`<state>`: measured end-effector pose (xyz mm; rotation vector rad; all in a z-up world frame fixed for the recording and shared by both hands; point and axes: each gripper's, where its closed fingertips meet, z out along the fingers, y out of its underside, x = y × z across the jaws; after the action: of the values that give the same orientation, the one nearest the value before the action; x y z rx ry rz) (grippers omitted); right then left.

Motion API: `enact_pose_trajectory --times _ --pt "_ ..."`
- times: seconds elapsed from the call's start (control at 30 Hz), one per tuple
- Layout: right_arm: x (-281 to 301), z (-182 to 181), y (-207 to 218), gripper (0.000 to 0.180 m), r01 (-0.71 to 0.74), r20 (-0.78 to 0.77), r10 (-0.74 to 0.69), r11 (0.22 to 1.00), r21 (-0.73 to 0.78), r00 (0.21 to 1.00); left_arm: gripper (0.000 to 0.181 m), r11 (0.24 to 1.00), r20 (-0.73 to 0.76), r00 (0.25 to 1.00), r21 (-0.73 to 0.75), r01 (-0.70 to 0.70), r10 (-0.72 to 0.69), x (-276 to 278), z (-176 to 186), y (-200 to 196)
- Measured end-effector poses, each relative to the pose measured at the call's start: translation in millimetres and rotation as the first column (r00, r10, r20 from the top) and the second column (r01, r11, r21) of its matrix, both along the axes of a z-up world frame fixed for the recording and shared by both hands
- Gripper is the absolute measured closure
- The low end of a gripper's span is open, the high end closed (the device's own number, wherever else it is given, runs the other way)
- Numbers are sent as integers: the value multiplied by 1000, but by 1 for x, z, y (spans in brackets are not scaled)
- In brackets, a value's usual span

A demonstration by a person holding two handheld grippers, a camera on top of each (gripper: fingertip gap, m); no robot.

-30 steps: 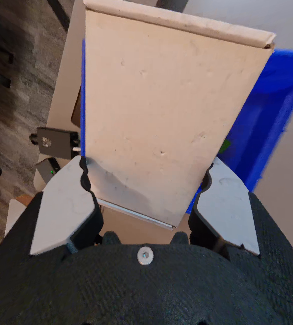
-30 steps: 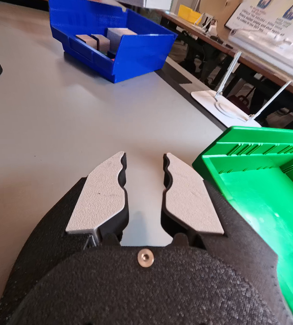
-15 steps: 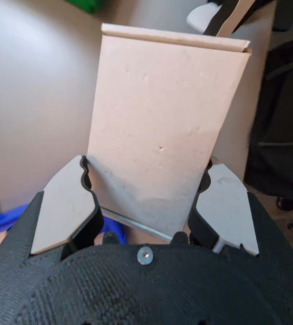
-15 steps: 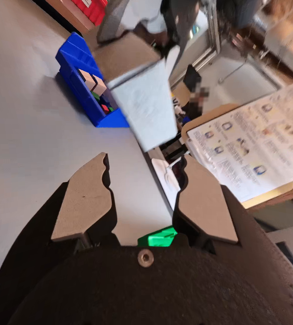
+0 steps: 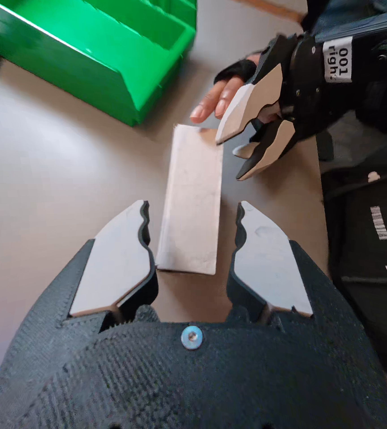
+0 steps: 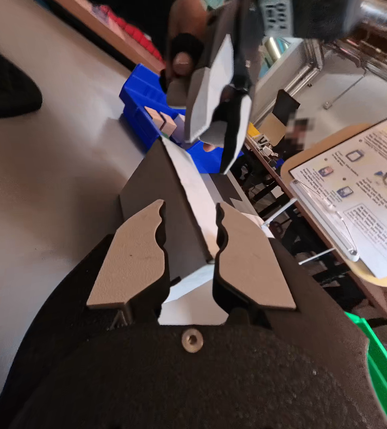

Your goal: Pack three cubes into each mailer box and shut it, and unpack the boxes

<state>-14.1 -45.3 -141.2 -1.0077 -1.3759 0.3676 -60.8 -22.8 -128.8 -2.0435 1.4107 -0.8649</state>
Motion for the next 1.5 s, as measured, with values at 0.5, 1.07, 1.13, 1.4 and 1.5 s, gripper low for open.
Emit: enact_pose_trajectory --times 0.5,1.07,1.13,1.4,1.5 --pt "16 -1 37 116 67 40 -56 933 -354 998 104 943 156 959 199 -265 236 -17 -86 2" --pt "-16 15 34 146 146 349 -255 939 311 902 108 906 117 923 179 -383 367 -19 -75 -7" --pt "-24 15 34 147 127 365 -250 936 329 897 109 904 108 928 210 -371 356 -18 -75 -8" --pt "-37 6 44 169 113 426 -233 951 288 874 110 871 143 943 361 -334 302 -16 -62 -1" --pt "-36 11 46 175 86 461 -183 971 225 868 110 851 190 953 432 -299 238 -16 -57 1"
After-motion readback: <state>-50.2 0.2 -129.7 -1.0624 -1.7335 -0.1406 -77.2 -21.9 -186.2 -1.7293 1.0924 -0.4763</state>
